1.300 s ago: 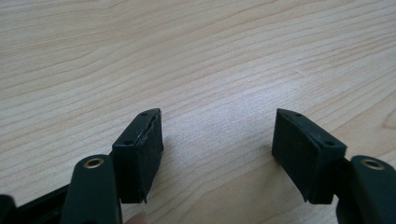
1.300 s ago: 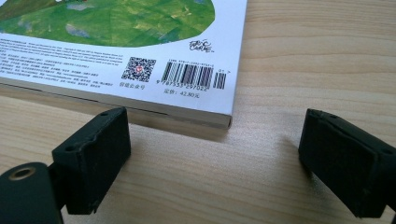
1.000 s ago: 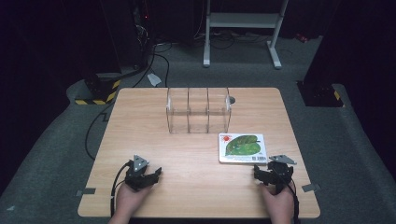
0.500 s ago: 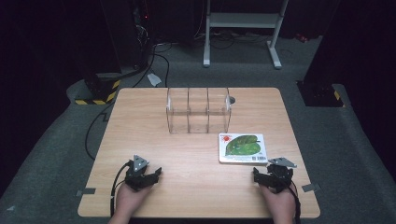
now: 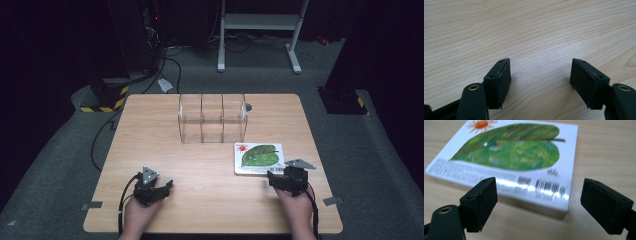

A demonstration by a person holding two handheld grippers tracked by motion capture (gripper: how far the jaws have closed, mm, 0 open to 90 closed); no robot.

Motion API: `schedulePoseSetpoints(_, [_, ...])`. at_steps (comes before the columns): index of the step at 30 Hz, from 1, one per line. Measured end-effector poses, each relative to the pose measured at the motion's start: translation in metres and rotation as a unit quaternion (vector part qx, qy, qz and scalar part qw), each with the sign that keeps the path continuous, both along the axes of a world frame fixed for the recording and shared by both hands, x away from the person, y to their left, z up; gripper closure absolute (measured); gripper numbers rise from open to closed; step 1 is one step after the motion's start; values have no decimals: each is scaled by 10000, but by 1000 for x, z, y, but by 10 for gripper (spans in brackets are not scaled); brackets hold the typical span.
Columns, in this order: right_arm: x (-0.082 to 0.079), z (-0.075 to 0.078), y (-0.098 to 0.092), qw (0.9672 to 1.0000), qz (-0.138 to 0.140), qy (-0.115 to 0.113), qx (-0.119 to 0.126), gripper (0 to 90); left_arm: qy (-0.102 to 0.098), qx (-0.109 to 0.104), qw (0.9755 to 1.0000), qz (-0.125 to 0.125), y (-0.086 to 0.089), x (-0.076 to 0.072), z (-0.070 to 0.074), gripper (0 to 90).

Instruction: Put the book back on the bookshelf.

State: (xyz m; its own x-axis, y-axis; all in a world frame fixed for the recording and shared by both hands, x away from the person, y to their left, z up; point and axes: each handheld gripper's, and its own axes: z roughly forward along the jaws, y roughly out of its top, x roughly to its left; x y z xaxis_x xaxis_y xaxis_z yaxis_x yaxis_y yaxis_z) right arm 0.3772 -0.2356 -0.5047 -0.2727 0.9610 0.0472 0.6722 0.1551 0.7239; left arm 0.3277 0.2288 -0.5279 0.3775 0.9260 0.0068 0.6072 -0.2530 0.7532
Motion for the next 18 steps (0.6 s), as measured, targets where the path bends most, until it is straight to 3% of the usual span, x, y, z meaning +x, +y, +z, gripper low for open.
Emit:
schedulePoseSetpoints(6, [34, 2, -6, 9995, -241, 178, 83, 137, 12, 9, 10000, -5, 0, 0, 0, 315])
schedulePoseSetpoints(7, [34, 2, -6, 9995, -241, 178, 83, 139, 21, 11, 10000, -17, 0, 1, 0, 315])
schedulePoseSetpoints(9, [47, -1, -9, 9990, -303, 258, 226, 145, 15, 23, 10000, -15, 0, 1, 0, 286])
schedulePoseSetpoints(16, [57, -8, -7, 9976, -193, 495, 437, 145, 39, -9, 10000, -11, -1, 1, 0, 277])
schedulePoseSetpoints(18, [56, -9, -4, 9973, 40, 551, 492, 156, 41, -6, 10000, -14, -1, 1, 0, 276])
